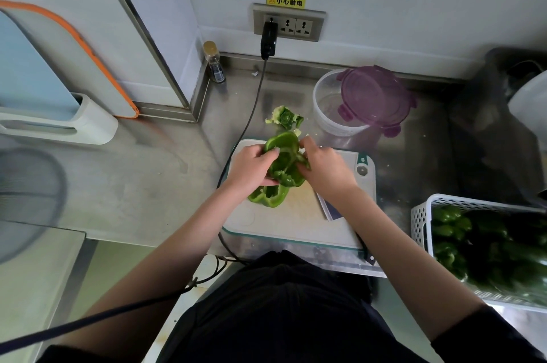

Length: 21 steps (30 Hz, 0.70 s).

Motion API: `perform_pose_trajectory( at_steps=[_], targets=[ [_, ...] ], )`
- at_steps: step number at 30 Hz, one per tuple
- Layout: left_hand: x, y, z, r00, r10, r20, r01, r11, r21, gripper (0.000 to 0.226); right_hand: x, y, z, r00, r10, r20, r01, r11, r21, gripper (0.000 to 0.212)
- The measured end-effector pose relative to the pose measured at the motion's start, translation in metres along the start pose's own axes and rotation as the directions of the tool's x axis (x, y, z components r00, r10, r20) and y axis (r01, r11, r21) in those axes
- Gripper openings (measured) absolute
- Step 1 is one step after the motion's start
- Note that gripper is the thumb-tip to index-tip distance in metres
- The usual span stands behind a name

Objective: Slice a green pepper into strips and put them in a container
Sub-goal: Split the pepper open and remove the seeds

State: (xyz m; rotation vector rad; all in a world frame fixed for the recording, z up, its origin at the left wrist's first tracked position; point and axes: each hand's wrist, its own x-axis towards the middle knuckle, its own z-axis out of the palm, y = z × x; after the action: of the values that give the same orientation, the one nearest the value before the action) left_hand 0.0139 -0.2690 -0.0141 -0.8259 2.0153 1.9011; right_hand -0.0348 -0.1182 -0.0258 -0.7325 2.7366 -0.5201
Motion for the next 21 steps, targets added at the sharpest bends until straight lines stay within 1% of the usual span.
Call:
perform_pose_trajectory(
  at_steps=[3, 5, 8, 9, 11, 12, 13, 14, 15, 16, 17, 18, 19, 20, 21],
  targets=[
    [0.002, -0.001, -0.001, 1.0, -0.007, 0.01, 0.007, 1.0, 0.012, 0.014, 0.001, -0.002, 0.001, 1.0, -0.001, 0.01, 0.002, 0.999, -0.039, 0.029],
    [0.002, -0.002, -0.003, 0.999, -0.036, 0.034, 0.036, 0.999, 0.004, 0.015, 0.0, -0.002, 0.003, 1.0, 0.007, 0.003, -0.007, 1.0, 0.011, 0.027],
    [0.004, -0.005, -0.005, 0.991, -0.088, 0.102, 0.097, 0.991, -0.092, 0.017, 0.0, 0.002, 0.01, 0.993, 0.078, -0.092, -0.061, 0.983, 0.174, 0.024],
    [0.004, -0.006, -0.004, 0.989, -0.087, 0.121, 0.101, 0.988, -0.113, 0.023, -0.001, 0.003, 0.012, 0.986, 0.113, -0.122, -0.08, 0.966, 0.248, 0.025],
    [0.006, -0.009, -0.003, 0.986, -0.098, 0.133, 0.113, 0.988, -0.108, 0.042, -0.003, 0.003, 0.013, 0.972, 0.201, -0.125, -0.129, 0.893, 0.431, 0.031],
    [0.009, -0.011, -0.002, 0.985, -0.114, 0.127, 0.128, 0.985, -0.113, 0.049, -0.004, 0.003, 0.012, 0.963, 0.253, -0.092, -0.165, 0.825, 0.54, 0.033],
    [0.011, -0.012, -0.002, 0.984, -0.131, 0.117, 0.146, 0.98, -0.134, 0.053, -0.005, 0.003, 0.011, 0.95, 0.31, -0.03, -0.213, 0.717, 0.663, 0.032],
    [0.014, -0.014, -0.004, 0.983, -0.147, 0.109, 0.164, 0.972, -0.166, 0.055, -0.007, 0.003, 0.009, 0.928, 0.369, 0.052, -0.265, 0.554, 0.789, 0.028],
    [0.016, -0.015, -0.005, 0.981, -0.16, 0.106, 0.179, 0.963, -0.202, 0.056, -0.008, 0.004, 0.007, 0.897, 0.42, 0.134, -0.303, 0.367, 0.879, 0.023],
    [0.017, -0.016, -0.006, 0.98, -0.168, 0.106, 0.188, 0.956, -0.223, 0.057, -0.009, 0.006, 0.005, 0.867, 0.458, 0.197, -0.32, 0.208, 0.924, 0.017],
    [0.018, -0.017, -0.007, 0.979, -0.169, 0.11, 0.191, 0.953, -0.236, 0.058, -0.009, 0.009, 0.003, 0.844, 0.484, 0.23, -0.322, 0.114, 0.94, 0.012],
    [0.018, -0.017, -0.007, 0.979, -0.165, 0.117, 0.189, 0.951, -0.245, 0.058, -0.01, 0.012, 0.003, 0.835, 0.49, 0.25, -0.316, 0.056, 0.947, 0.01],
    [0.017, -0.017, -0.007, 0.979, -0.158, 0.126, 0.187, 0.948, -0.259, 0.058, -0.011, 0.014, 0.003, 0.835, 0.486, 0.26, -0.315, 0.033, 0.949, 0.011],
    [0.017, -0.018, -0.006, 0.979, -0.153, 0.135, 0.185, 0.944, -0.273, 0.058, -0.012, 0.016, 0.004, 0.841, 0.473, 0.263, -0.317, 0.038, 0.948, 0.012],
    [0.018, -0.019, -0.006, 0.979, -0.147, 0.143, 0.183, 0.941, -0.284, 0.057, -0.012, 0.018, 0.004, 0.851, 0.464, 0.248, -0.311, 0.065, 0.948, 0.012]
  ],
)
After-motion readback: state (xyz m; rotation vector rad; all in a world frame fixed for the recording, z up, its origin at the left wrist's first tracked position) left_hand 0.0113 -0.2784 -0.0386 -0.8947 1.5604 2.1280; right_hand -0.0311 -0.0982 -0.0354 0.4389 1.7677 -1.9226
